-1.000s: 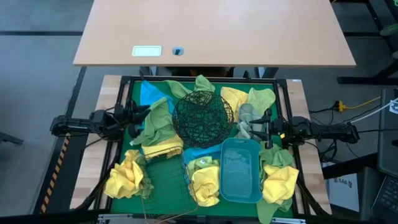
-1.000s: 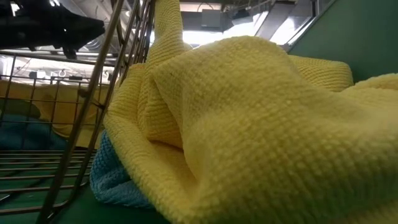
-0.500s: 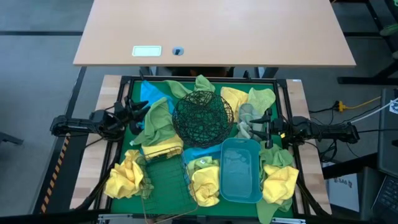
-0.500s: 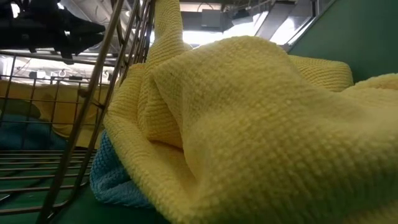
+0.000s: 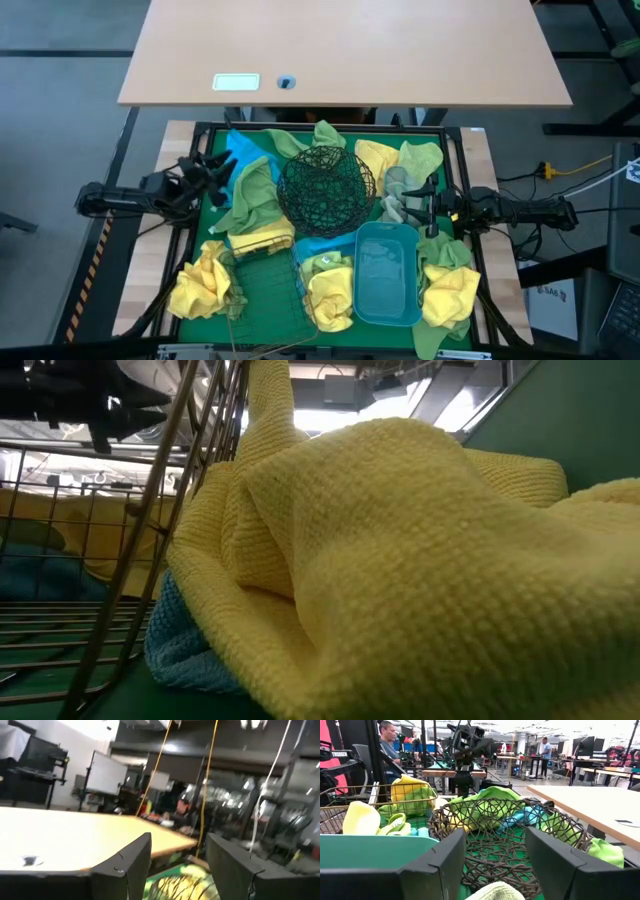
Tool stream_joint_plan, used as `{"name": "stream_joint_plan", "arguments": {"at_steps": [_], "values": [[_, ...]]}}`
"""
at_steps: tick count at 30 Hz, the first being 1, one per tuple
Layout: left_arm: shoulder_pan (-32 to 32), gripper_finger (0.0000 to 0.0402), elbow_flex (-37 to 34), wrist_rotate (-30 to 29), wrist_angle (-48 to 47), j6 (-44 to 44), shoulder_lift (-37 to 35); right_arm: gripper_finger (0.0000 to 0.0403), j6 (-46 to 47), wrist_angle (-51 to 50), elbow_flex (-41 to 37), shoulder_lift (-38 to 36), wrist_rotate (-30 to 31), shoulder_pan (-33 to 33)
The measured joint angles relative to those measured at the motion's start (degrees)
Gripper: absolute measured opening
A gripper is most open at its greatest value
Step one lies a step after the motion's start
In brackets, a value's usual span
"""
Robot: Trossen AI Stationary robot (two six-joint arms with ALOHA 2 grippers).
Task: Sort microfiber towel by color & place in baskets
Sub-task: Put the green microfiber cloth into the round wire basket
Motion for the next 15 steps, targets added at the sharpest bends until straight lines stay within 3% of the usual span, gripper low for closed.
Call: {"name": "stream_joint_plan", "arguments": {"at_steps": [8,15], "values": [[0.0,0.0183,0.91,-8.0,-10.12,-1.95,3.85,0.0209,0.02,0.13,0.0,0.0,-0.02,0.0],[0.0,0.0183,0.91,-8.57,-21.59,-6.66,4.15,0.0209,0.02,0.13,0.0,0.0,-0.04,0.0]]}}
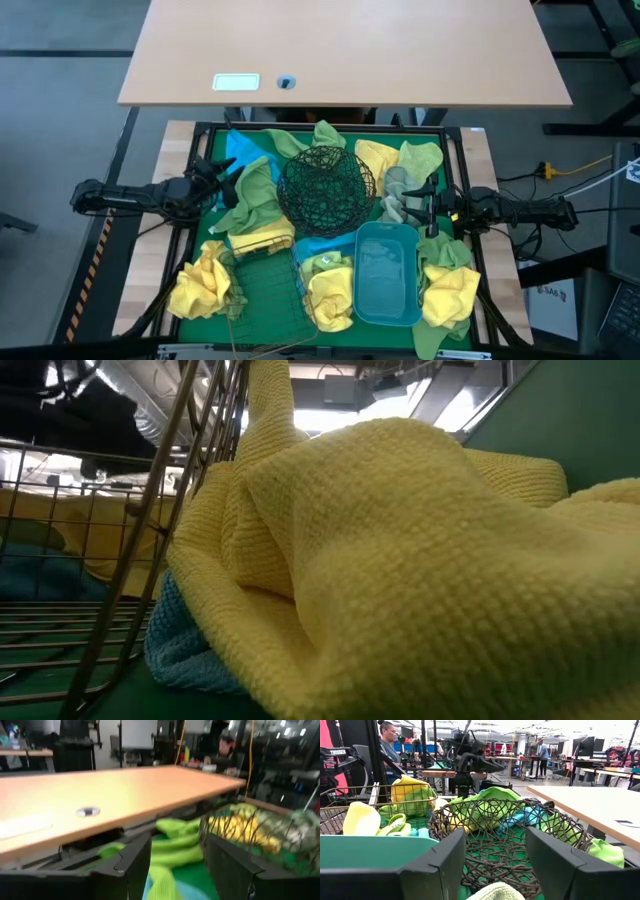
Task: Sort microfiber towel by color & place in baskets
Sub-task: Put the green microfiber cloth into the round wire basket
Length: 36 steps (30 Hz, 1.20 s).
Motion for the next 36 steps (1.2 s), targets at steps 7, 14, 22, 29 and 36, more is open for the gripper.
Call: {"name": "stream_joint_plan", "arguments": {"at_steps": [7,14,22,29,36], "values": [[0.0,0.0183,0.0,3.0,-10.39,-7.31,0.0,0.0209,0.0,0.0,0.0,0.0,0.0,0.0],[0.0,0.0183,0.0,4.1,-18.52,-13.19,0.0,0.0209,0.0,-0.02,0.0,0.0,0.0,0.0],[0.0,0.0182,-0.11,4.76,-18.43,-14.54,2.89,0.0209,0.02,-0.02,0.0,0.0,-0.02,0.0],[0.0,0.0182,-0.13,6.19,-18.36,-18.82,8.26,0.0209,0.02,-0.02,0.0,0.0,-0.02,0.0],[0.0,0.0129,-0.2,7.67,-17.25,-23.55,11.28,0.0209,0.02,-0.02,0.0,0.0,-0.02,0.0]]}}
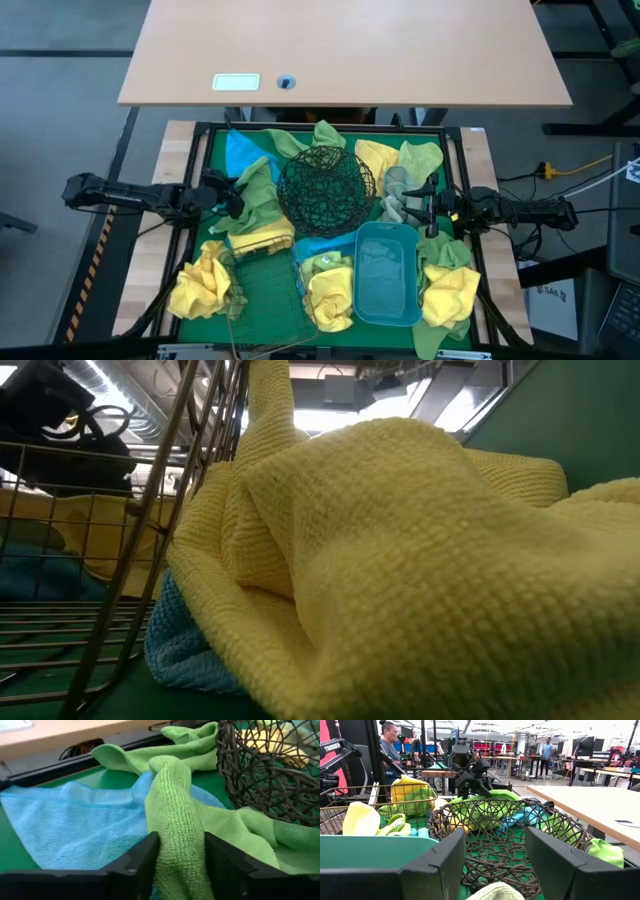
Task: Sort microfiber towel by color & place in baskets
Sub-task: Put the green microfiber cloth into the round wire basket
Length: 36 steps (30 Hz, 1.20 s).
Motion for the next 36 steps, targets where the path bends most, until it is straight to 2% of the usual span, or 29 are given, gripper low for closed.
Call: {"name": "stream_joint_plan", "arguments": {"at_steps": [6,10,17,19,25,36], "values": [[0.0,0.0015,-0.01,-0.1,10.08,3.05,0.22,0.0209,0.0,0.0,0.0,0.0,0.0,0.0],[0.0,0.0007,0.0,-1.01,19.38,7.1,0.24,0.0209,-0.02,0.0,0.0,0.0,-0.01,0.0],[0.0,0.0002,0.0,-2.11,44.84,16.76,0.22,0.0209,-0.02,0.0,0.0,0.0,0.0,0.0],[0.0,0.0002,0.69,-1.95,50.42,17.1,0.24,0.0209,-0.02,0.0,0.02,0.0,-0.02,0.0],[0.0,0.0001,9.49,-0.12,49.77,17.13,3.11,0.0209,-0.03,0.0,0.02,0.0,1.65,0.0],[0.0,0.0,30.94,0.43,49.08,30.42,20.47,0.0209,-0.04,0.0,0.02,0.0,2.04,0.0]]}}
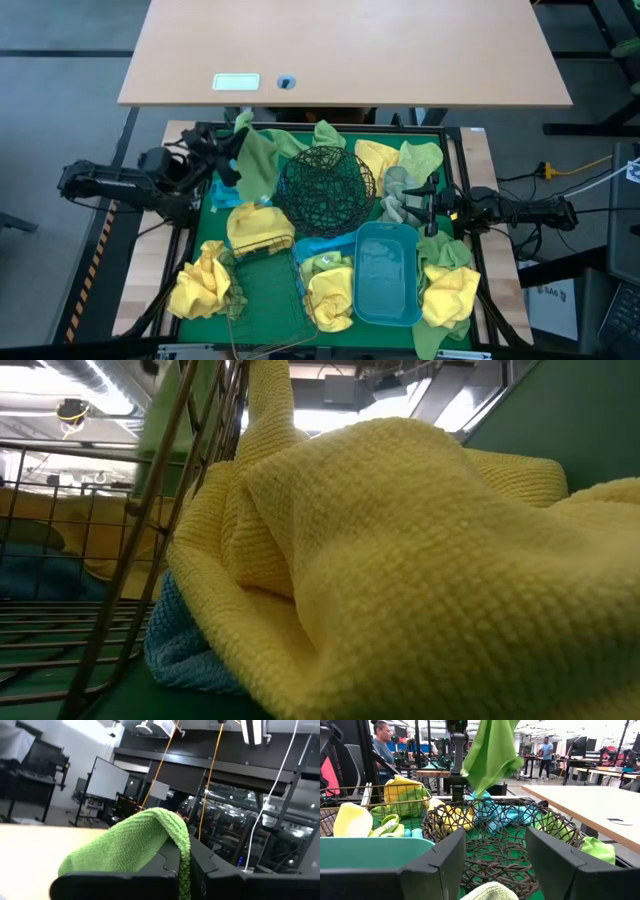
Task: Sort microfiber towel by color & place in baskets
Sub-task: Put the green microfiber cloth into the round wire basket
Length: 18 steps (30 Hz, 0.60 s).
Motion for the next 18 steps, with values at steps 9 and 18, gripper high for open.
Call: {"name": "stream_joint_plan", "arguments": {"at_steps": [9,18], "values": [[0.0,0.0,17.56,4.12,-0.32,8.86,12.81,0.0209,0.0,0.0,0.0,0.0,0.02,-0.02],[0.04,0.0,29.51,5.69,-6.32,8.91,23.14,0.0209,0.0,0.0,0.0,0.01,0.04,-0.01]]}}
